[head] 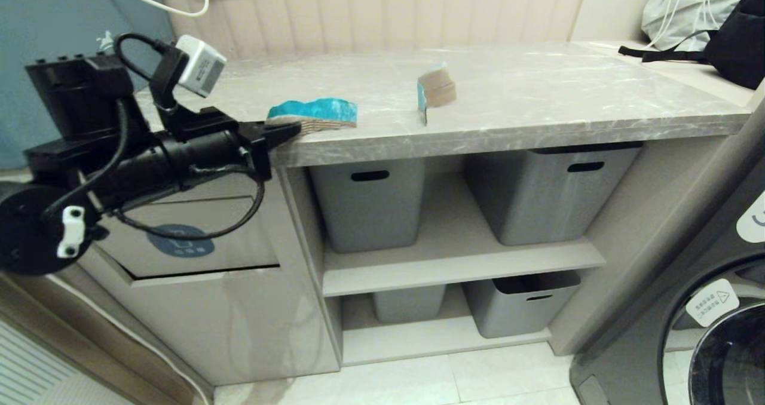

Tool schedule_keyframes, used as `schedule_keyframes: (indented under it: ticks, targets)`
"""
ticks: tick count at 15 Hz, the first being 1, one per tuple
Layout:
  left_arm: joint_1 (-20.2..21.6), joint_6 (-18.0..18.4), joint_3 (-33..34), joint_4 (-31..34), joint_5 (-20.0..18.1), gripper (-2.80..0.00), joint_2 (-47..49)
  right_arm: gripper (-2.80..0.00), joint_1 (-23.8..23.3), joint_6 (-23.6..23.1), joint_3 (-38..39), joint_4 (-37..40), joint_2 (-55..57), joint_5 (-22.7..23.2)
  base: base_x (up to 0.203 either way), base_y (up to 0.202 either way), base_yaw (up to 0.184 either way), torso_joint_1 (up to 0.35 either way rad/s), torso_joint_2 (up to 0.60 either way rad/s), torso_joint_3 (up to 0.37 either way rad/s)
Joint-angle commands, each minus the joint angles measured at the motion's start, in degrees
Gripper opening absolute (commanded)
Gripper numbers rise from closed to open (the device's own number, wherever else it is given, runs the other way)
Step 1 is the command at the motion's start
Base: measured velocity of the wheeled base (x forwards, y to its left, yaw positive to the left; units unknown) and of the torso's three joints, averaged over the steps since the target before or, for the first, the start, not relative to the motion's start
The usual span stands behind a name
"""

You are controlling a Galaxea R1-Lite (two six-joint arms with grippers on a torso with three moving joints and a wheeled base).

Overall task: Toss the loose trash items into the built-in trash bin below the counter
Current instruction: Pick up the garbage, then put the garbage in the trash can

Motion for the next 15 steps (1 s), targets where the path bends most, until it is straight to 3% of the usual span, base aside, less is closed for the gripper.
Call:
schedule_keyframes:
  ticks: [1, 6, 10, 15]
  targets:
    - [1.20, 0.14, 7.38, -0.12, -0.13, -2.80, -7.74, -2.80, -0.04, -0.04, 0.00, -0.01, 0.00, 0.01, 0.000, 0.000, 0.000, 0.000, 0.00, 0.000]
    - [9.12, 0.72, 27.18, -0.63, -0.15, -2.80, -22.66, -2.80, -0.04, -0.04, 0.00, -0.01, 0.00, 0.01, 0.000, 0.000, 0.000, 0.000, 0.00, 0.000]
    - [19.15, 2.36, 41.73, -3.07, -0.03, -2.80, -29.19, -2.80, -0.04, -0.04, 0.00, -0.01, 0.00, 0.01, 0.000, 0.000, 0.000, 0.000, 0.00, 0.000]
    - [30.64, 2.54, 55.06, -22.55, 0.05, -2.80, -22.30, -2.80, 0.03, -0.04, 0.00, -0.01, 0.00, 0.01, 0.000, 0.000, 0.000, 0.000, 0.00, 0.000]
